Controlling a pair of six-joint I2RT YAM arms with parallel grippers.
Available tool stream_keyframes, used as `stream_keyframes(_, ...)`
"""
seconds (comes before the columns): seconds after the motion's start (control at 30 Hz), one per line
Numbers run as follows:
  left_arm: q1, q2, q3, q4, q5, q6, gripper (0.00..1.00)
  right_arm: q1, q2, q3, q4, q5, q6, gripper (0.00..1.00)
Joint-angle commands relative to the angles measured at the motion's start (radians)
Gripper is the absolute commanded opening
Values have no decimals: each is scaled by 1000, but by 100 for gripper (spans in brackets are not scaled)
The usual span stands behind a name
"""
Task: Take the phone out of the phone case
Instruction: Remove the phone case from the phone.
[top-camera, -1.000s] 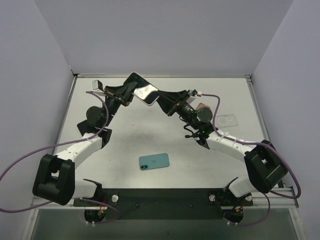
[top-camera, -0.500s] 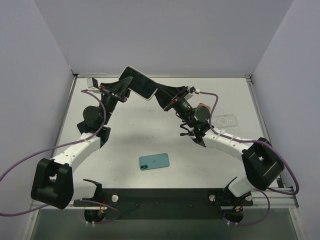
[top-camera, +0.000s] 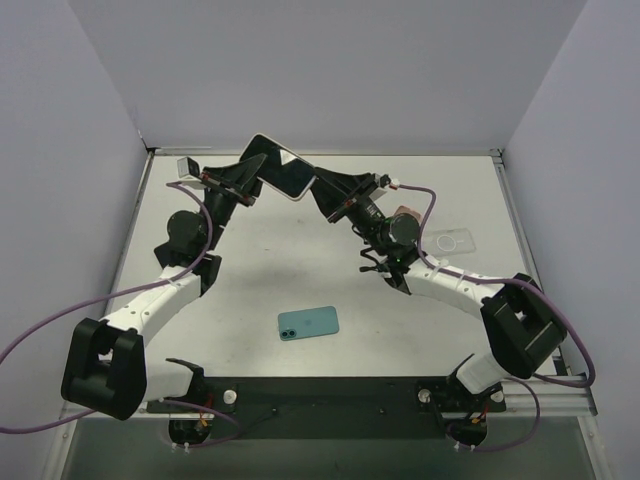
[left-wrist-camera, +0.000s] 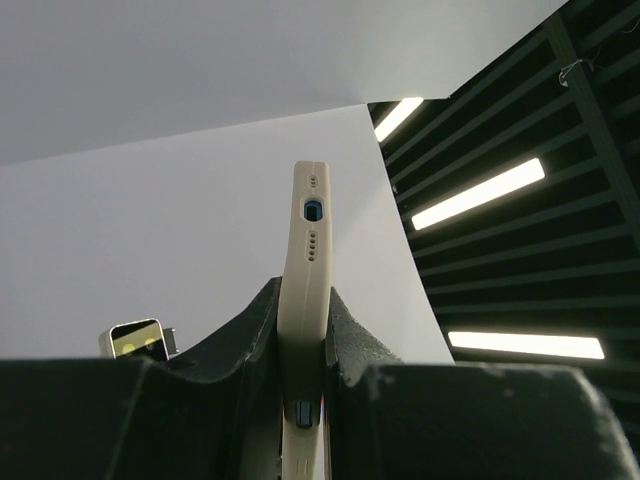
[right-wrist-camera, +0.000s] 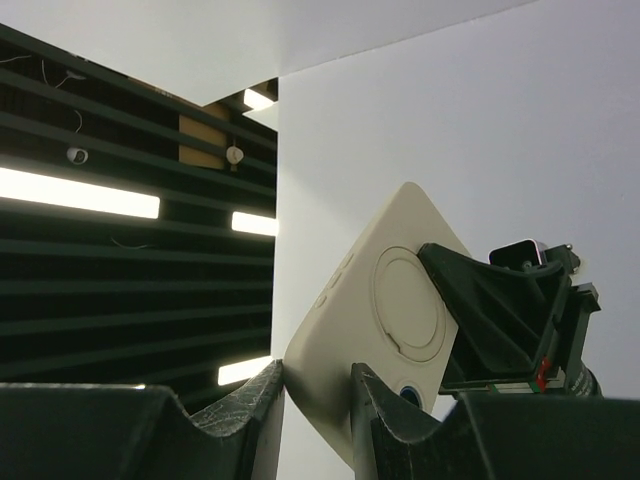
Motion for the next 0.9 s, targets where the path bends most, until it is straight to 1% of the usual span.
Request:
stream_keyframes(0.0, -13, -128, 78, 373, 60, -194, 0, -85, -21, -67, 252, 25, 77, 0)
stream_keyframes(0.03, -11, -133, 78, 350, 72, -190, 0, -95, -37, -108, 228, -1, 63, 0)
stream_keyframes(0.07, -11, -137, 74, 327, 81, -185, 0, -112, -60, -134, 147, -21, 28, 0)
stream_keyframes(0.1, -11, -146, 69, 299, 86, -180, 0, -120, -107, -162, 113, -39, 2, 0)
stream_keyframes(0.13, -11, -150, 63, 290, 86, -179, 0, -128, -130, -214, 79, -49, -27, 0)
stream_keyframes(0.27, -3, -148, 49, 275, 98, -191, 0, -164, -227, -286, -92, -92, -153, 0)
stream_keyframes(0.33, -3, -148, 60, 233, 123, -188, 0, -186, -279, -288, -168, -134, -199, 0)
stream_keyframes(0.37, -3, -151, 66, 212, 146, -182, 0, -187, -299, -279, -244, -148, -235, 0)
stream_keyframes(0.4, -2, -156, 70, 171, 164, -161, 0, -198, -330, -258, -310, -185, -306, 0)
stream_keyframes(0.43, 0, -156, 75, 146, 184, -147, 0, -204, -342, -224, -381, -267, -359, 0)
stream_keyframes(0.47, 0, -159, 80, 118, 233, -134, 0, -209, -354, -158, -530, -312, -415, 0)
stream_keyframes(0.5, 1, -162, 86, 65, 258, -110, 0, -209, -385, -109, -639, -338, -563, 0)
stream_keyframes(0.53, 1, -160, 89, 34, 287, -93, 0, -207, -408, -64, -773, -351, -656, 0)
stream_keyframes(0.57, 1, -160, 86, 3, 333, -78, 0, -201, -434, -17, -1075, -293, -748, 0)
stream_keyframes(0.6, 0, -171, 74, -61, 351, -38, 0, -177, -483, 85, -1217, -243, -936, 10)
stream_keyframes(0.63, 1, -176, 69, -95, 371, -12, 0, -171, -502, 126, -1328, -183, -1001, 15)
stream_keyframes(0.67, 1, -182, 55, -133, 388, 31, 0, -163, -514, 169, -1492, -111, -1058, 21)
stream_keyframes(0.7, 1, -192, 37, -187, 394, 53, 0, -161, -531, 224, -1547, -84, -1098, 28)
stream_keyframes(0.73, 3, -193, 32, -213, 404, 73, 0, -160, -536, 252, -1590, -69, -1158, 31)
stream_keyframes(0.77, 1, -191, 29, -238, 414, 106, 0, -157, -537, 278, -1657, -46, -1184, 32)
stream_keyframes(0.8, 0, -183, 26, -265, 419, 117, 0, -149, -537, 325, -1680, -38, -1207, 38)
stream_keyframes(0.87, -3, -170, 27, -285, 439, 143, 0, -99, -519, 379, -1754, 0, -1275, 44)
